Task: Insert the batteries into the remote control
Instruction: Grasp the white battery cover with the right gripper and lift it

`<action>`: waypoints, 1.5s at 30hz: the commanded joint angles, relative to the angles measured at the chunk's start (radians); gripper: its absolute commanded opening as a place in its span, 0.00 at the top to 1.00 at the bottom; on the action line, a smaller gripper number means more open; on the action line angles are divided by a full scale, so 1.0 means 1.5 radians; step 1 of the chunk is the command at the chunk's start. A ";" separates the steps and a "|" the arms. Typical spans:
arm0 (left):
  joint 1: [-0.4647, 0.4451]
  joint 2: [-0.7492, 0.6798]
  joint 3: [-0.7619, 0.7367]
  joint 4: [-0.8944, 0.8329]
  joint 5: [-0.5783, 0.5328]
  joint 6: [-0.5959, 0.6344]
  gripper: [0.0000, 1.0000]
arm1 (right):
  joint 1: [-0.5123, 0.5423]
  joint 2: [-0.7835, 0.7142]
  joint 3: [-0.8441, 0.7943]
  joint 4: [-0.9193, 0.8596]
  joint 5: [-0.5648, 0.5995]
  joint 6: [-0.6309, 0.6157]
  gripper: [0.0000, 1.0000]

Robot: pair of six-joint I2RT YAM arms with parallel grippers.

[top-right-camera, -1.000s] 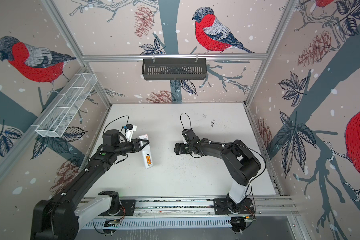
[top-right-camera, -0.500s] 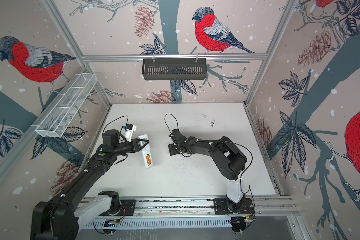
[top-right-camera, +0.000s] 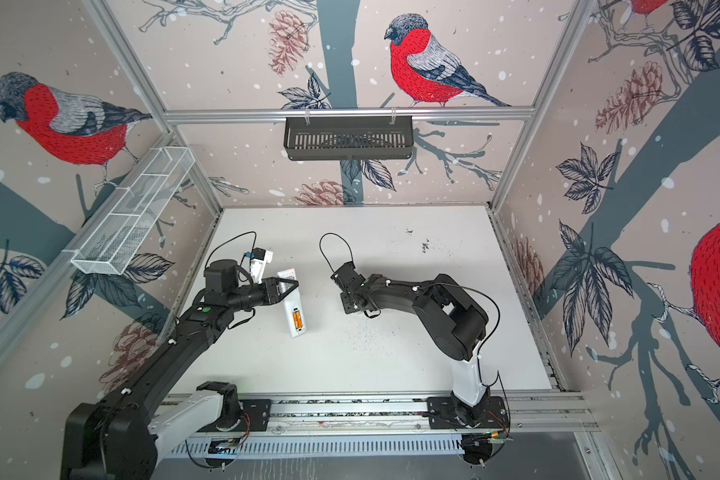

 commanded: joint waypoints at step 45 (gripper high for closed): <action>-0.167 0.132 -0.085 0.425 -0.187 -0.232 1.00 | 0.032 -0.436 -0.320 0.312 -0.042 -0.075 0.68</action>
